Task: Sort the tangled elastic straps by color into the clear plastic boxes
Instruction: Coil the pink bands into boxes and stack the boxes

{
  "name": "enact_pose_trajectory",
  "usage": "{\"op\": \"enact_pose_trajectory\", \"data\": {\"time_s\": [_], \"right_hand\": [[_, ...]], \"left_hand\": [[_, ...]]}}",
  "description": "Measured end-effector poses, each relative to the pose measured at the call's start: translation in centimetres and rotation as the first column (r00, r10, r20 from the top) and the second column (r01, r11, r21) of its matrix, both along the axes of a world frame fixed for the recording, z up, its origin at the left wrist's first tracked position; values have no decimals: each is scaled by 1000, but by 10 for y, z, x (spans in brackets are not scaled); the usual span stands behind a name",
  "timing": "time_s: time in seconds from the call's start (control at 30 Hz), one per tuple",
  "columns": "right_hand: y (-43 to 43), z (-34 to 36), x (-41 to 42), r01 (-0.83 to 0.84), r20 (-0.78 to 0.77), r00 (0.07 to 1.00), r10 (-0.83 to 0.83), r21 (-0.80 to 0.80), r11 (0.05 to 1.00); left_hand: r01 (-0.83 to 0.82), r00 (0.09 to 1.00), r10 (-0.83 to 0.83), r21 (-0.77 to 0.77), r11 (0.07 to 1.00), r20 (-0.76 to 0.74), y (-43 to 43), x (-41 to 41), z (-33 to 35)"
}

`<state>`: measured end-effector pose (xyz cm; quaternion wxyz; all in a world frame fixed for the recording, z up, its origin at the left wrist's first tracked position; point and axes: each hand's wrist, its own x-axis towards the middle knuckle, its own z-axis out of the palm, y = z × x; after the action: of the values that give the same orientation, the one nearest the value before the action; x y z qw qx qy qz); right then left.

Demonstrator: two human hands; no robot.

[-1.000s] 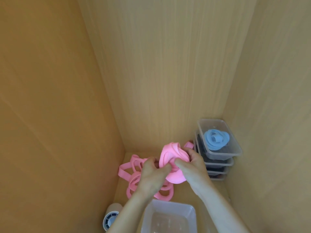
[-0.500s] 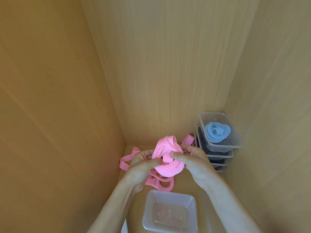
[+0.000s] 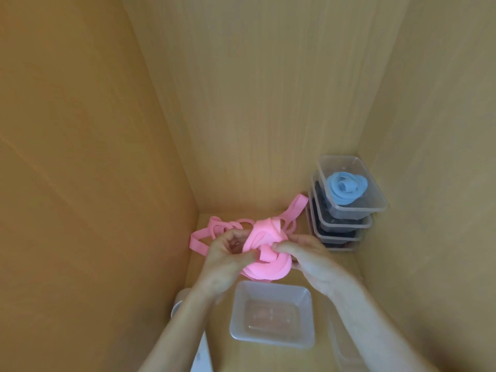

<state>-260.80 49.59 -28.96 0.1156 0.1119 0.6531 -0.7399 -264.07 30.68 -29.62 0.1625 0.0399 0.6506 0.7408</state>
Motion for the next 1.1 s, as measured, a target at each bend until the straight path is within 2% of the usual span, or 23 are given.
{"op": "enact_pose_trajectory", "data": {"time_s": [0.17, 0.3, 0.43, 0.6, 0.83, 1.1], "right_hand": [[8, -8, 10, -114, -8, 993, 114, -31, 993], [11, -11, 14, -109, -2, 994, 109, -13, 994], [7, -9, 16, -78, -7, 997, 78, -33, 996], [1, -11, 15, -43, 41, 998, 45, -56, 998], [-3, -11, 21, -101, -22, 995, 99, -120, 988], [-12, -33, 37, -67, 31, 996, 84, -364, 929]], "left_hand": [[154, 986, -157, 41, 987, 52, -12, 5, -2], [192, 971, -203, 92, 977, 125, -14, 11, -5], [223, 952, -230, 57, 973, 203, -4, 25, -14], [127, 972, -140, 77, 989, 190, -4, 27, -19], [224, 957, -237, 97, 970, 164, -20, 20, -24], [320, 889, -394, 299, 899, 232, -30, 22, -34]]}}
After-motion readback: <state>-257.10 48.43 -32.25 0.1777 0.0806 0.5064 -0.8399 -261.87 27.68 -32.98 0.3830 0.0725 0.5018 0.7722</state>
